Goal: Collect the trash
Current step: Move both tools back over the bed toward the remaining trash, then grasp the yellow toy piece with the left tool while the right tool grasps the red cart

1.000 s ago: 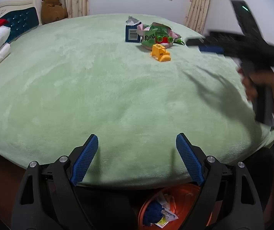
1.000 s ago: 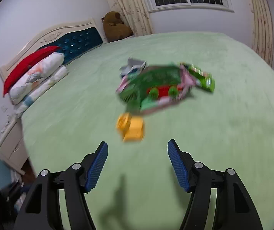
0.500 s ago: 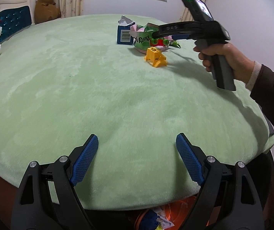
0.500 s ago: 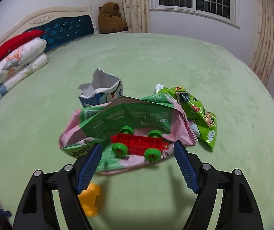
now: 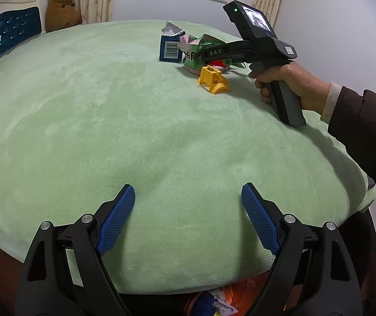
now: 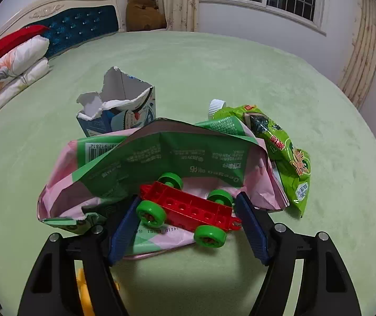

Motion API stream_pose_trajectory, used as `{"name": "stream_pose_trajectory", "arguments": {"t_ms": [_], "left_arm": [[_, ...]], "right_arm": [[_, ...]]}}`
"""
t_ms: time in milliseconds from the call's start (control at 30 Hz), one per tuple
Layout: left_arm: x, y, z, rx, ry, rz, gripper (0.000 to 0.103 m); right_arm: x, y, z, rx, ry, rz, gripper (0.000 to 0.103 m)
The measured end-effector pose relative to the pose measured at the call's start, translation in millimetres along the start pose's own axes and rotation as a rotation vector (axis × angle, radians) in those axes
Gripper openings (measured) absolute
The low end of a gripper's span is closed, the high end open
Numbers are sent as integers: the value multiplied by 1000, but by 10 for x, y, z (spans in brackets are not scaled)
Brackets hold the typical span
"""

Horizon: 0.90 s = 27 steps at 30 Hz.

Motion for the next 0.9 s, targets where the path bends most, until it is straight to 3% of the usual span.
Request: {"name": "stream_pose_trajectory", "arguments": {"t_ms": [467,900], "left_arm": [[-4,-285,-25,36,-11,-7,81],[443,-1212,653,-1,27,60,81]], "right_arm": [[70,219,-443,87,-34,10,65],[657,960,-1230,169,-27,77,65]]}}
Point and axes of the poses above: each gripper's, at about its wrist camera, not at the fingertips, and z roughly the way its jaws point, x to its right, y to its underside, the point moved 3 cm from there along z, roughly the way its jaws point, and after that the axes turned 5 degrees about -x, right-handed, at the moved point
